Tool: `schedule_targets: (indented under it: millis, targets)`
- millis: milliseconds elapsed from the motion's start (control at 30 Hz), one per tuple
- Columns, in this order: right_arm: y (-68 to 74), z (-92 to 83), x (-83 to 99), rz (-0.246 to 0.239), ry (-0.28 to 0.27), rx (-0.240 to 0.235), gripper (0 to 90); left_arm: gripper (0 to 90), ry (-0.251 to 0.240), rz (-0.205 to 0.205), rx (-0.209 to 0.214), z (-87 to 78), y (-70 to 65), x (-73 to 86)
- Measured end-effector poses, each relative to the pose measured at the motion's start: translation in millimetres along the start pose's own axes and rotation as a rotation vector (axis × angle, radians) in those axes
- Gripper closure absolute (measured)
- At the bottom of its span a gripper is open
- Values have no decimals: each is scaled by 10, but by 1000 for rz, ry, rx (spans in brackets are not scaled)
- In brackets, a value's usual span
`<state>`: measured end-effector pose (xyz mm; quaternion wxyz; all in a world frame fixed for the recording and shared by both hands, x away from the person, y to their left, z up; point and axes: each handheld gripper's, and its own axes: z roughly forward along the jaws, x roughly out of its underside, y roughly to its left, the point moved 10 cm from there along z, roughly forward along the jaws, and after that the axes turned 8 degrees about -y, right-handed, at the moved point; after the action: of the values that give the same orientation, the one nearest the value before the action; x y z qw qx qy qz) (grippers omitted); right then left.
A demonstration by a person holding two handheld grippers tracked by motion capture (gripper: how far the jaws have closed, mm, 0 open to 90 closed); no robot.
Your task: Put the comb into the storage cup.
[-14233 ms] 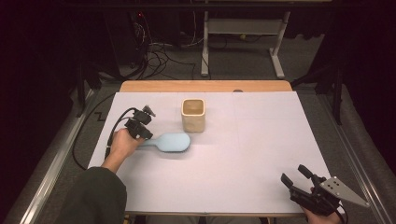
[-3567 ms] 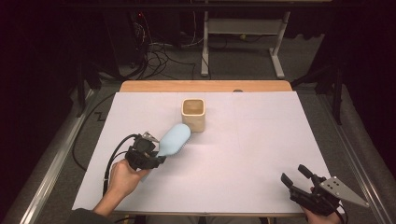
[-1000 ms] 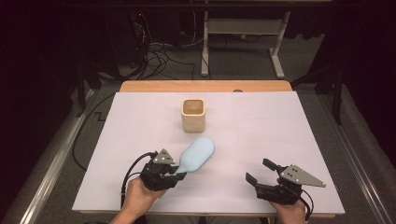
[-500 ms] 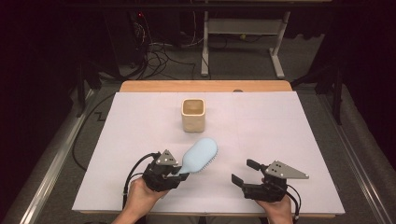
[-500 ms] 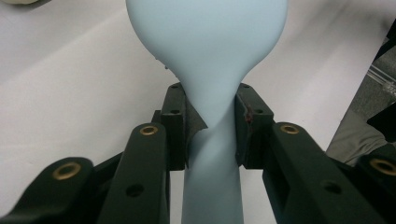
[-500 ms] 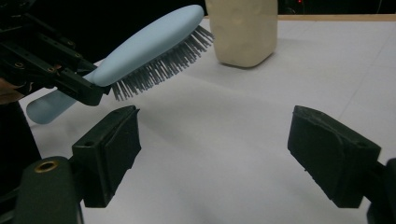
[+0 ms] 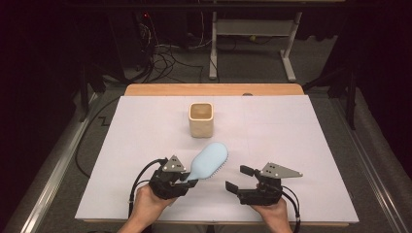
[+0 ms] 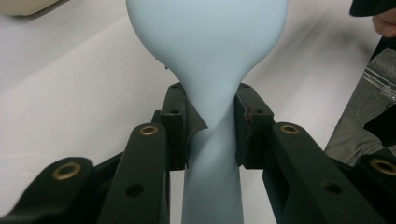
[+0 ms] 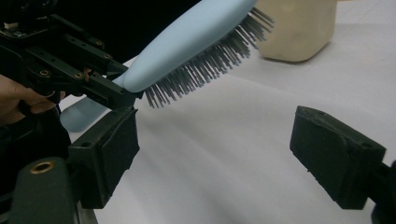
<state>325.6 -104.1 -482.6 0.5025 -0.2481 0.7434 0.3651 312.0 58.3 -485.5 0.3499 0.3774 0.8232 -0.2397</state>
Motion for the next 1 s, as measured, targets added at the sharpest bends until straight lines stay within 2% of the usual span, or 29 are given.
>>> schedule_targets:
  millis: [700,1000]
  targets:
    - [137,345,-41,59,36,-61,158,696,2,33,6,66,-93,-57]
    - [153,426,-67,106,37,-75,156,696,1,33,9,84,-106,-60]
